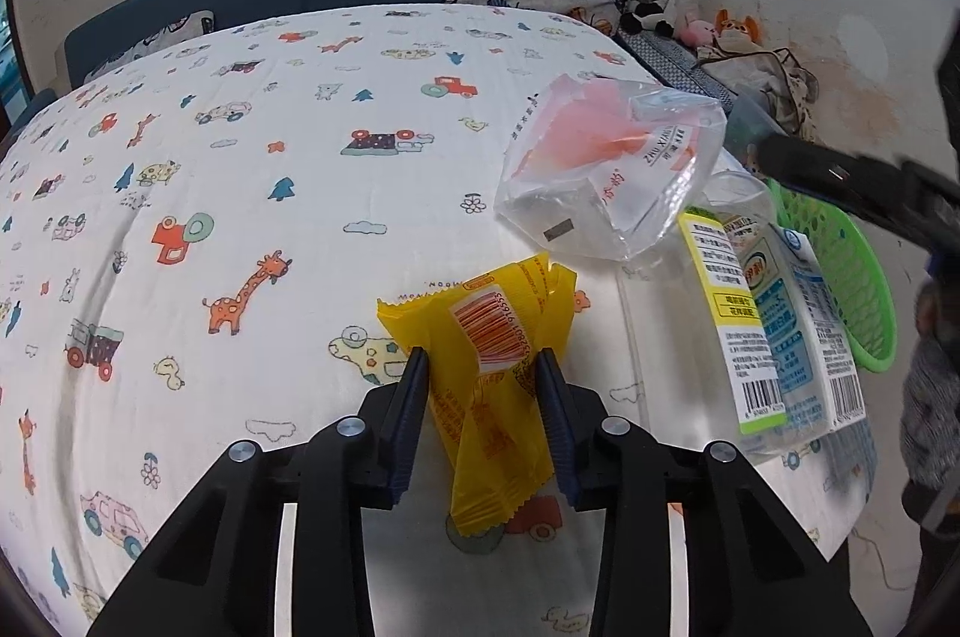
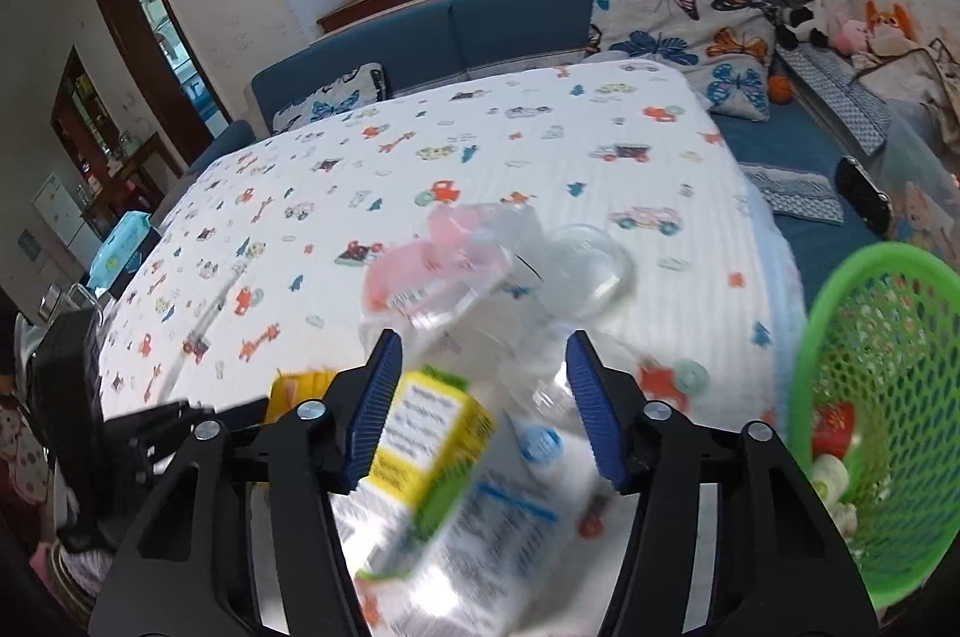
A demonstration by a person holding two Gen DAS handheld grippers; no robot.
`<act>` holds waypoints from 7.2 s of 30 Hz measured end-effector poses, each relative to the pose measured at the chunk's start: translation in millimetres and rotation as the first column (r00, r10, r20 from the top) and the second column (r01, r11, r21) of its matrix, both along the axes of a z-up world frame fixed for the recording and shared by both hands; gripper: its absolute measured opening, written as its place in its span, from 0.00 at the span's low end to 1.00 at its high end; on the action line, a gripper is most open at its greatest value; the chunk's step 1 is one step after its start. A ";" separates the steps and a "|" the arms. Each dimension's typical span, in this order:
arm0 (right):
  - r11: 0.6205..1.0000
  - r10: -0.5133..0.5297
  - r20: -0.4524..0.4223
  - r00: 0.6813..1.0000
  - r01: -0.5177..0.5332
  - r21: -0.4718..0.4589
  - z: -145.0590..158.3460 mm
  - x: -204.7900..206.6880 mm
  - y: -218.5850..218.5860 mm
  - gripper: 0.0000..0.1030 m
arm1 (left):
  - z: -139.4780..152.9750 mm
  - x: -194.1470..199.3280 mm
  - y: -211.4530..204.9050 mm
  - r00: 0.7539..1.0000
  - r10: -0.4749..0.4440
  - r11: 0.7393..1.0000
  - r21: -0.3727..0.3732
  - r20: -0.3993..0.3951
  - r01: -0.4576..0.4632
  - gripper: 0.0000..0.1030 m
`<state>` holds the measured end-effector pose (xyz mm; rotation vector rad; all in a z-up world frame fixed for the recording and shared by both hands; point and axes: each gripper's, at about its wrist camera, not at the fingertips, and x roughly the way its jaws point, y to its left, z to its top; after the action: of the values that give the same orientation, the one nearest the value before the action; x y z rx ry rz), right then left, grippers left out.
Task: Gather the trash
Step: 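Grasp the clear plastic bag with the right tool while the left lifts the yellow wrapper, then drop the plastic bag into the basket with the right tool while the left drops the yellow wrapper, then move the left tool to the table and grasp the lemon juice bottle, then grasp the white milk carton with the right tool while the left lifts the bottle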
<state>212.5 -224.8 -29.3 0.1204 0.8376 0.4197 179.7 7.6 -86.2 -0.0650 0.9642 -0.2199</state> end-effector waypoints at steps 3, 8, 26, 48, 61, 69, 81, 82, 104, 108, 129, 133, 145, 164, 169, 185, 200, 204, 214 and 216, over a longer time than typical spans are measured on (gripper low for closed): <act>1.000 -0.003 0.002 1.000 0.003 0.000 -0.3 12.6 8.3 0.50 | 3.3 -3.2 1.7 1.000 -0.001 1.000 -0.007 0.007 0.001 0.33; 1.000 -0.027 -0.021 0.999 0.027 0.000 -6.7 34.3 11.1 0.41 | 11.0 -8.1 4.7 1.000 -0.010 1.000 -0.018 0.024 0.010 0.33; 0.991 -0.059 0.055 0.997 0.051 0.127 25.4 15.3 -13.8 0.10 | 47.1 -15.5 12.1 0.995 0.012 1.000 -0.030 0.096 -0.009 0.33; 0.946 -0.322 0.169 0.931 0.311 0.089 68.1 -61.2 -181.0 0.10 | 102.0 2.5 -121.3 0.961 -0.229 0.971 -0.041 0.154 0.238 0.33; 0.884 -0.459 0.126 0.879 0.466 -0.032 24.3 -72.8 -256.2 0.13 | 95.3 22.3 -220.9 0.923 -0.368 0.929 -0.005 0.117 0.371 0.33; 0.864 -0.495 0.106 0.863 0.501 -0.043 8.4 -76.9 -276.2 0.14 | 86.4 33.3 -265.5 0.901 -0.420 0.906 0.004 0.110 0.423 0.33; 0.857 -0.508 0.122 0.853 0.515 -0.029 8.7 -99.0 -285.5 0.55 | 66.2 41.0 -309.9 0.886 -0.459 0.888 0.012 0.070 0.459 0.38; 0.857 -0.508 0.124 0.852 0.515 -0.028 8.7 -101.7 -285.5 0.57 | 65.1 41.2 -312.1 0.887 -0.458 0.889 0.015 0.068 0.458 0.40; 0.874 -0.485 0.121 0.866 0.486 0.021 13.2 -126.4 -266.3 0.70 | 88.8 12.0 -284.6 0.876 -0.453 0.885 -0.036 0.162 0.464 0.69; 0.881 -0.472 0.126 0.873 0.473 0.025 15.9 -130.3 -256.9 0.72 | 93.5 5.9 -254.6 0.893 -0.414 0.904 -0.037 0.174 0.426 0.69; 0.933 -0.359 0.110 0.927 0.359 0.023 11.5 -121.5 -187.4 0.77 | 59.7 10.5 -82.6 0.993 -0.079 0.997 -0.018 0.092 0.081 0.59; 0.941 -0.338 0.105 0.935 0.338 0.018 10.4 -118.1 -174.6 0.77 | 44.0 12.4 -75.6 0.996 -0.073 0.997 -0.021 0.052 0.074 0.59; 0.946 -0.322 0.076 0.944 0.323 0.002 -0.1 -112.0 -163.8 0.77 | 22.8 20.3 -87.5 0.994 -0.109 0.994 -0.006 -0.004 0.109 0.58; 0.954 -0.299 0.043 0.953 0.299 0.002 -10.1 -111.9 -157.5 0.77 | 9.3 42.4 -94.8 0.986 -0.133 0.991 -0.018 -0.104 0.132 0.46; 0.964 -0.266 0.022 0.964 0.266 -0.005 -14.7 -110.1 -144.3 0.77 | 7.3 48.3 -97.0 0.986 -0.127 0.992 0.001 -0.110 0.128 0.46; 0.989 -0.141 -0.064 0.988 0.143 0.027 -21.1 -94.9 -90.7 0.77 | 6.0 41.7 -71.0 0.988 -0.119 0.993 -0.037 -0.103 0.115 0.44; 0.997 -0.074 -0.191 0.979 0.078 0.014 -24.3 -48.5 -22.8 0.75 | 7.9 27.6 -26.6 0.991 -0.099 0.995 -0.022 -0.091 0.098 0.43; 0.995 -0.098 -0.230 0.968 0.087 -0.055 -30.9 -35.4 -9.6 0.71 | 7.4 27.5 -25.2 0.991 -0.102 0.995 -0.029 -0.092 0.100 0.43; 0.989 -0.127 -0.305 0.944 0.099 -0.106 -49.4 -20.1 -4.4 0.41 | 10.5 25.4 -26.0 0.990 -0.114 0.993 -0.034 -0.081 0.112 0.43; 0.991 -0.124 -0.307 0.944 0.100 -0.091 -48.7 -24.2 -9.3 0.41 | 11.7 24.4 -27.2 0.990 -0.118 0.993 -0.037 -0.078 0.116 0.43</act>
<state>188.3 -234.1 -78.0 0.1679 1.1513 0.2641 204.1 -19.6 -74.6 -0.0470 1.0452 -0.3430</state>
